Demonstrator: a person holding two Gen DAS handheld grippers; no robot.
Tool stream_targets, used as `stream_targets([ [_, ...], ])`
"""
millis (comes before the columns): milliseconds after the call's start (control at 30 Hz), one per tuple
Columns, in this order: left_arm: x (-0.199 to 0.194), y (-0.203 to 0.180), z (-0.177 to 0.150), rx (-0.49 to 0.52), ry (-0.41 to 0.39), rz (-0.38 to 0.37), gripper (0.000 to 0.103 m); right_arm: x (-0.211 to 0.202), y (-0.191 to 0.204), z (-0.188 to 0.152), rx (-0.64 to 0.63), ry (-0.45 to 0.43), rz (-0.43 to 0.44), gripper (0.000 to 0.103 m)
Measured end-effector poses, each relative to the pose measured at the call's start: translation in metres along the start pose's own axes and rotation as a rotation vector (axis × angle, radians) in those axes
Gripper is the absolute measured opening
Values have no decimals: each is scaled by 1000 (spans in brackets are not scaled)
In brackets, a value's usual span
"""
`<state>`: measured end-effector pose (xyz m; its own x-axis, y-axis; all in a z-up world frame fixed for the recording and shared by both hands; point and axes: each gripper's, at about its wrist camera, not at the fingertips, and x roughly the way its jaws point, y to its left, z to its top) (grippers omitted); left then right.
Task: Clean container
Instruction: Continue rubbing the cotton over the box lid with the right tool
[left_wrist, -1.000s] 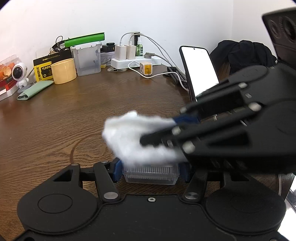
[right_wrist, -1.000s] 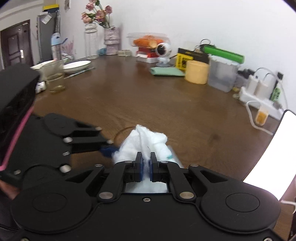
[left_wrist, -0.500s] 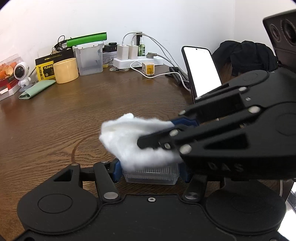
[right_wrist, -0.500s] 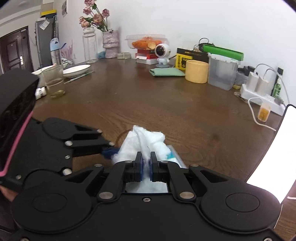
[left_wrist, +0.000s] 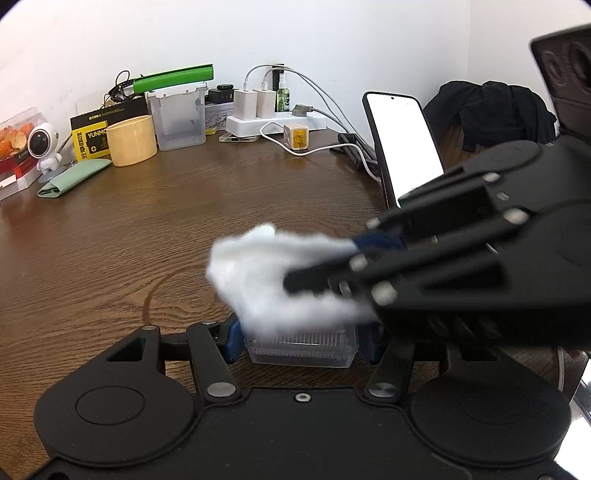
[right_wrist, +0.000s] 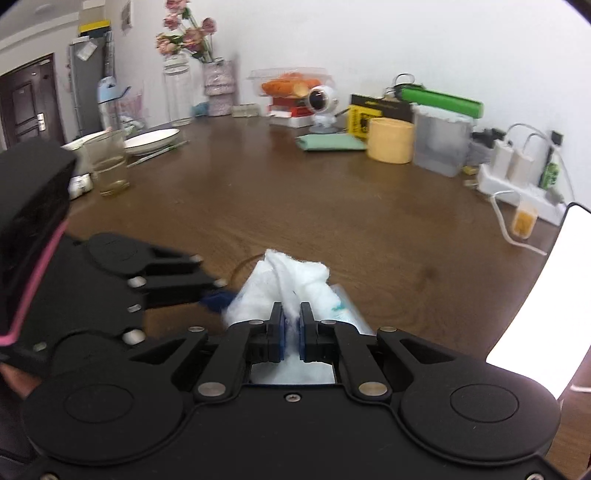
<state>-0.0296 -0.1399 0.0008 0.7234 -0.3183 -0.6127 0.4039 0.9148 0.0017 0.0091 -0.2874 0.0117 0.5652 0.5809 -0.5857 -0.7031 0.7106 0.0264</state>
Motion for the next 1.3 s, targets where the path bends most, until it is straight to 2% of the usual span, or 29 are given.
stream_targets([
  [133,0,0,0,0,0,-1,57,-5,-12,-2,7,11,-95,7],
  [233,0,0,0,-1,1,-1,57,-12,-9,-5,12,28,-49,7],
  [300,-1,0,-1,-4,1,-2,57,-8,2,-3,10,28,19,7],
  [400,-2,0,-1,-4,1,-2,57,-3,8,1,-20,17,3,6],
  [500,-1,0,-1,-2,2,-1,57,-2,-1,2,-26,17,-104,7],
  [567,-1,0,-1,-2,1,-1,57,-7,-8,0,-17,31,-134,7],
  [600,-1,0,-1,-2,2,-1,57,-9,-10,-1,-9,36,-121,6],
  [733,-1,0,-1,-2,2,-1,57,-11,-1,-3,7,40,27,6],
  [800,-1,0,-1,-1,2,-1,57,-5,2,1,-9,30,24,7],
  [1000,-1,2,-1,-1,2,-2,57,-3,-12,2,-33,38,-131,7],
  [1067,-1,2,-1,-2,2,-3,57,-10,-14,0,-20,53,-104,6],
  [1200,-1,3,-1,-3,2,-5,57,-9,1,2,-13,50,28,6],
  [1300,-1,4,-2,-4,2,-7,57,3,9,6,-24,21,9,7],
])
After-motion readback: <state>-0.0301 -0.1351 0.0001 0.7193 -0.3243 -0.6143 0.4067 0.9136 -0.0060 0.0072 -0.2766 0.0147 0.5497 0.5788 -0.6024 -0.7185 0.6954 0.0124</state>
